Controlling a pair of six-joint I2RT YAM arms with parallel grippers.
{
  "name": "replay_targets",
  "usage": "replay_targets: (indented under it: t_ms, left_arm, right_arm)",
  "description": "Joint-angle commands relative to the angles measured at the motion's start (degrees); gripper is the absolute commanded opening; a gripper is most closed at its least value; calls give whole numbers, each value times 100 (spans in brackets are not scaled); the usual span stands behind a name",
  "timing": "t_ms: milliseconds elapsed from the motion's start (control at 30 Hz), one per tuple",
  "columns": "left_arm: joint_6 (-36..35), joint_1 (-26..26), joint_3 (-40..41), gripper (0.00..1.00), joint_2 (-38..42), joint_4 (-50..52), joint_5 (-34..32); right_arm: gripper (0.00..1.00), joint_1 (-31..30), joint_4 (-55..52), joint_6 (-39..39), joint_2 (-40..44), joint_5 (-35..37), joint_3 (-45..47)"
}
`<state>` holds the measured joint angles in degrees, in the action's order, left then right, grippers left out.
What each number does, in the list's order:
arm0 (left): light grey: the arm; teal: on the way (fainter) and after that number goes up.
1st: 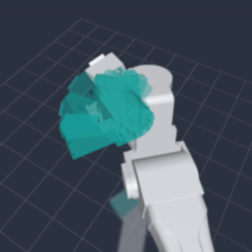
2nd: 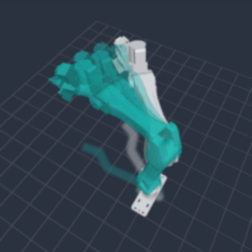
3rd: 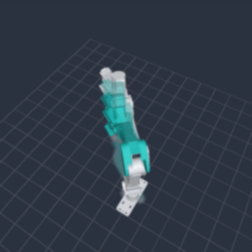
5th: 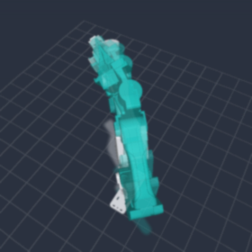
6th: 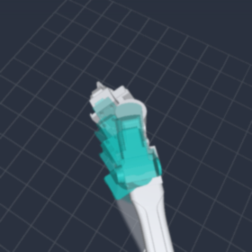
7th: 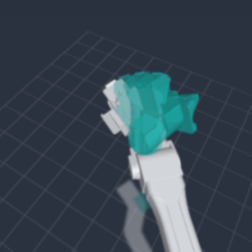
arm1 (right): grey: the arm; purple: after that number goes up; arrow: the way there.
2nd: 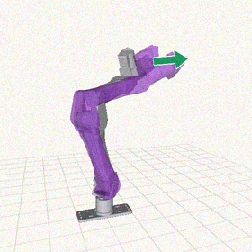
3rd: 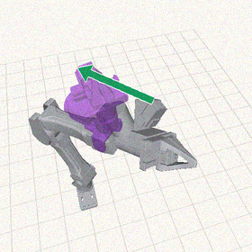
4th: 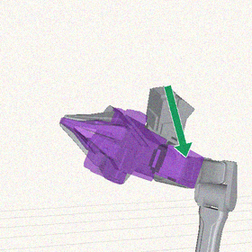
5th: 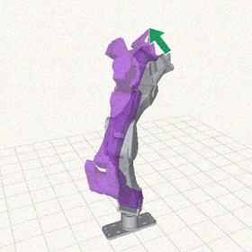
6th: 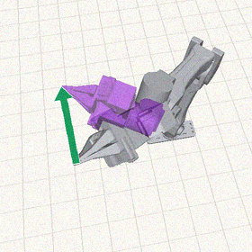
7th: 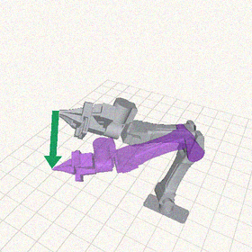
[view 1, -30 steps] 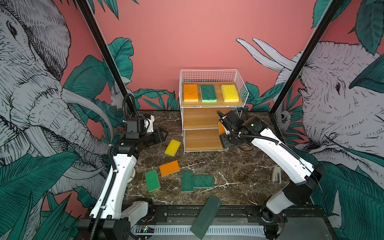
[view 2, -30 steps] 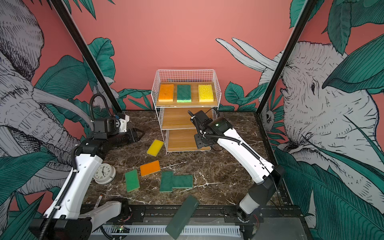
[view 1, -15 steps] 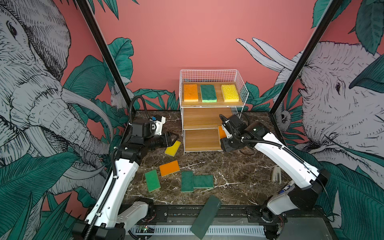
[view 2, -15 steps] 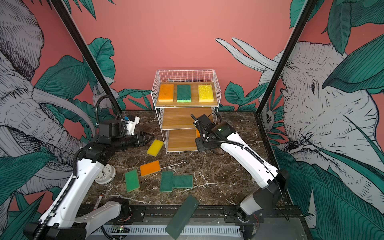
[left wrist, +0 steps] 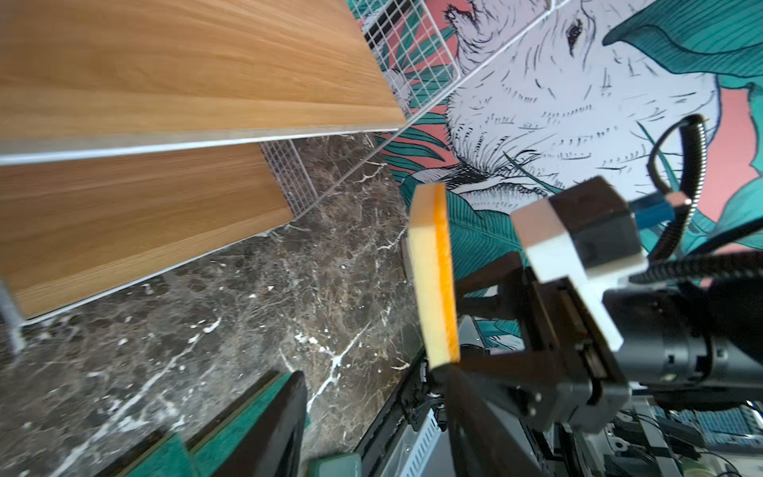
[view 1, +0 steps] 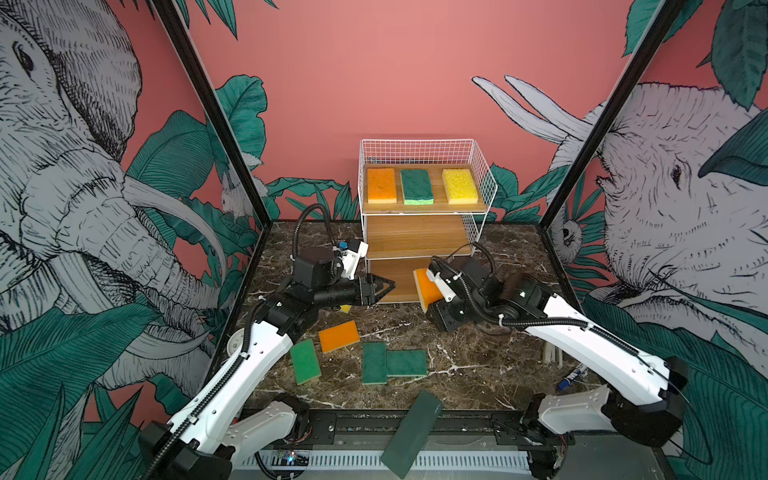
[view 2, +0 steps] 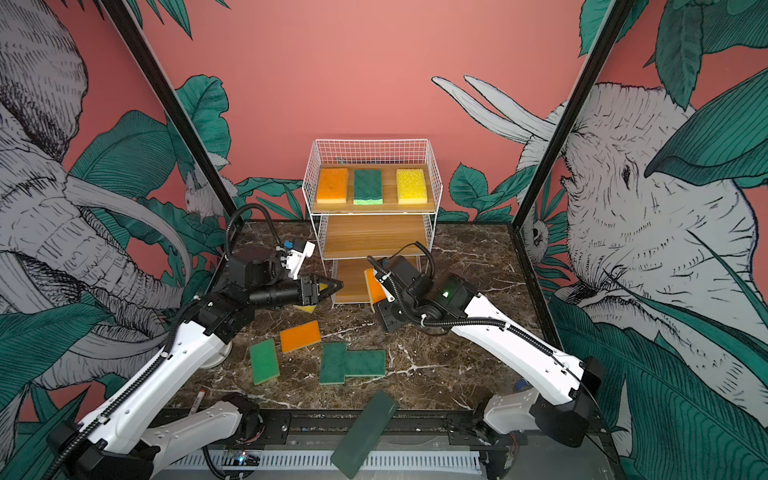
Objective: Arrange cleaning sponges on a shelf
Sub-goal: Pick up the cleaning sponge from the bottom-right of the table.
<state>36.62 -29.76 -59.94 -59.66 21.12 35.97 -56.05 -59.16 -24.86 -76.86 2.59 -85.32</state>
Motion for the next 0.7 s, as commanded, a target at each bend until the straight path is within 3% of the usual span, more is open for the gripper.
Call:
replay_targets:
  t_ms: [0,467,667]
  left_arm:
    - [447,-84,33,56,-63,-464,-54]
    - [723,-456,-16,57,-235,-587,52]
    - [812,-496,-77,51,-424,-408,212]
  right_arm:
    - [60,-250,197,121,45,165,9]
    - [61,-771,115,424,-243,462,-266]
    - [61,-963,-47,656,-507,726,-501]
